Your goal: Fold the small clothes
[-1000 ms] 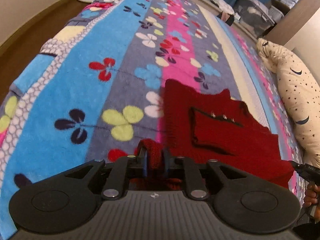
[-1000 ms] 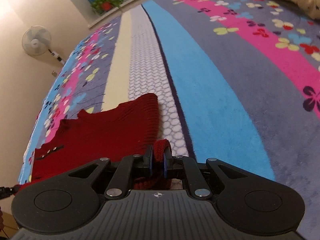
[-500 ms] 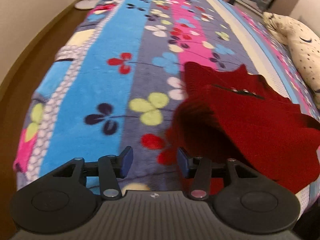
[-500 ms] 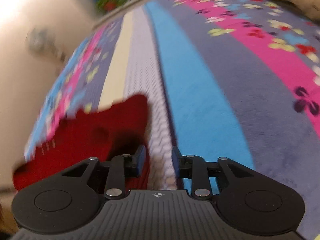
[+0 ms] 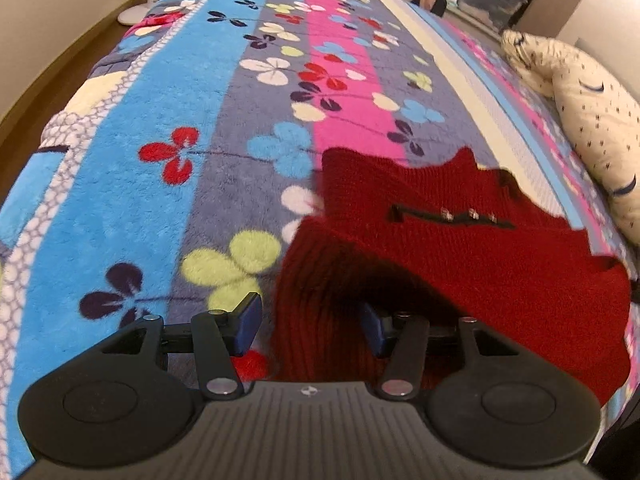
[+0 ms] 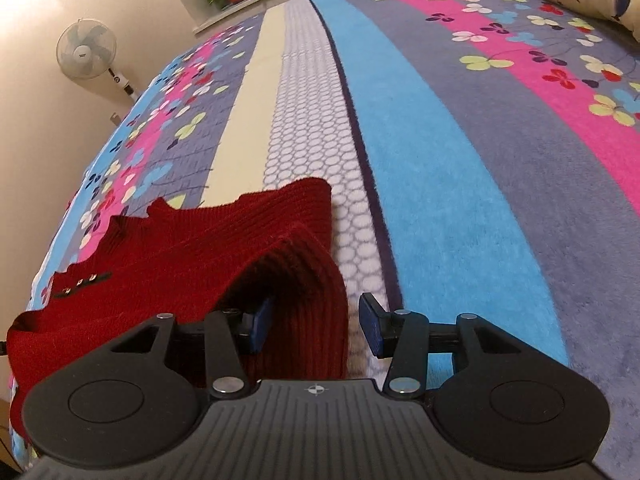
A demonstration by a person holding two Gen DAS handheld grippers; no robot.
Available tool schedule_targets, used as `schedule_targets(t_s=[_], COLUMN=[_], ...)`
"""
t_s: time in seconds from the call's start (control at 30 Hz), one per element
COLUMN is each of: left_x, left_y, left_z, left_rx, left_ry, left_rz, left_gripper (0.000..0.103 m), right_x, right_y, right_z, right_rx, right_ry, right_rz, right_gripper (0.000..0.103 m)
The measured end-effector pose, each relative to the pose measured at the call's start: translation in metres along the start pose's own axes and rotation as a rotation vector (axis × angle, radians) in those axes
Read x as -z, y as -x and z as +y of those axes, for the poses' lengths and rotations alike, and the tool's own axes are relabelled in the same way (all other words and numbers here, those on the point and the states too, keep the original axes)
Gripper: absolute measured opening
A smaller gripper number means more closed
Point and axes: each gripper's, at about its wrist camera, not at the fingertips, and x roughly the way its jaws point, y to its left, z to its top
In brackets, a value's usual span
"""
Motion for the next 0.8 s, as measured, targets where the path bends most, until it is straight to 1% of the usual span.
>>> schedule_targets(t_s=[0.1, 0.23, 0.3, 0.37, 0.4, 0.47, 0.5, 0.53, 0.57, 0.6, 0.63, 0.67, 0.73, 0.8], left_x=[-0.004, -0.004, -0.004, -0.003, -0.004, -0.003, -0.002, -0.002, -0.001, -0.001, 0.000, 0.001, 0.002, -0.001], left_y=[-0.003, -0.009, -0.011, -0.012, -0.013, -0.013, -0.013, -0.013, -0.013, -0.012, -0.011, -0.010, -0.003, 0.015], left_z=[0.003, 0.009, 0.011, 0.014, 0.016, 0.019, 0.020, 0.021, 0.021, 0.019, 0.018, 0.014, 0.006, -0.003], left_rx=[0.015, 0.005, 0.008, 0.016, 0.024, 0.039, 0.046, 0.055, 0.069, 0.079, 0.082, 0.072, 0.039, 0.020], left_ry=[0.035, 0.062, 0.070, 0.090, 0.107, 0.133, 0.140, 0.141, 0.138, 0.130, 0.117, 0.085, 0.006, -0.055], left_rz=[-0.008, 0.006, 0.008, 0.011, 0.016, 0.024, 0.029, 0.032, 0.035, 0.037, 0.035, 0.031, -0.015, -0.116], left_gripper=[0.059, 0.059, 0.059, 0.058, 0.058, 0.057, 0.056, 0.049, 0.040, 0.036, 0.018, 0.012, 0.011, 0.011], right_x=[-0.001, -0.002, -0.002, -0.002, -0.002, -0.001, -0.001, -0.001, -0.002, -0.002, -0.002, -0.003, -0.004, -0.007], right_y=[-0.003, -0.007, -0.009, -0.009, -0.009, -0.008, -0.007, -0.006, -0.005, -0.004, -0.003, 0.000, 0.008, 0.020], right_z=[-0.001, 0.000, 0.001, 0.002, 0.004, 0.009, 0.011, 0.012, 0.012, 0.012, 0.013, 0.014, 0.017, 0.024], right_rx=[0.008, 0.011, 0.010, -0.001, -0.003, -0.003, -0.003, 0.005, 0.006, 0.002, 0.001, 0.000, -0.007, -0.029], right_ry=[-0.009, -0.010, -0.004, -0.003, 0.003, 0.027, 0.034, 0.044, 0.046, 0.043, 0.043, 0.047, 0.051, 0.059], right_rz=[-0.012, -0.006, -0.005, 0.000, -0.003, -0.010, -0.013, -0.021, -0.024, -0.029, -0.034, -0.047, -0.088, -0.149], right_gripper=[0.049, 0.049, 0.047, 0.036, 0.034, 0.023, 0.020, 0.015, 0.014, 0.014, 0.013, 0.013, 0.012, 0.012])
